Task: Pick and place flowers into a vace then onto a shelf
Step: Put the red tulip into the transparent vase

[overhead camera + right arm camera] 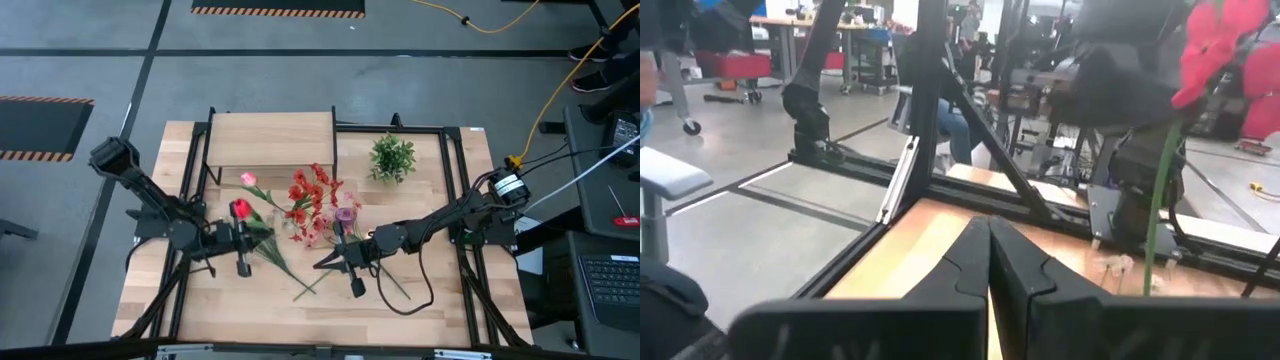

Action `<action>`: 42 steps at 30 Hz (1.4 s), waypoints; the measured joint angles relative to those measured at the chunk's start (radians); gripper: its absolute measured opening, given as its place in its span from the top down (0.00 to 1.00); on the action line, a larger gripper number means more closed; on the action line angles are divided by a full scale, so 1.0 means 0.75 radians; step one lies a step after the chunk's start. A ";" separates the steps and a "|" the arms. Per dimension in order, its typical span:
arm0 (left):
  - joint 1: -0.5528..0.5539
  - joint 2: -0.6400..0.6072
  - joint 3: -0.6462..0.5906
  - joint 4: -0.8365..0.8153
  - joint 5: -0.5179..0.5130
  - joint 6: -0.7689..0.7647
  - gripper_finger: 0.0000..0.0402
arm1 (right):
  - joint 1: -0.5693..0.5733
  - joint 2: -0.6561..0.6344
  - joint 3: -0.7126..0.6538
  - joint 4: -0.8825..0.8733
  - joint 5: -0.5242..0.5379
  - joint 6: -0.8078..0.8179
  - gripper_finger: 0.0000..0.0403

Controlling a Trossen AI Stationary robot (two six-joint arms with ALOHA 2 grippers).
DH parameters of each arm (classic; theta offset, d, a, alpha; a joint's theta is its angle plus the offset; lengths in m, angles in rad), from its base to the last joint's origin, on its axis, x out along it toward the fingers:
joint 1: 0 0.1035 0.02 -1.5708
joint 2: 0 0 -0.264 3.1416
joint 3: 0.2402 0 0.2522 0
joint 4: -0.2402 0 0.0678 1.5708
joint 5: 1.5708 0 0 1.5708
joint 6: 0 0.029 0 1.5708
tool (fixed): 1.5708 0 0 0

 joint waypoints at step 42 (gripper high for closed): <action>0.322 -0.087 -0.011 0.071 0.313 0.166 0.99 | -0.036 0.000 -0.001 -0.089 0.071 0.001 0.99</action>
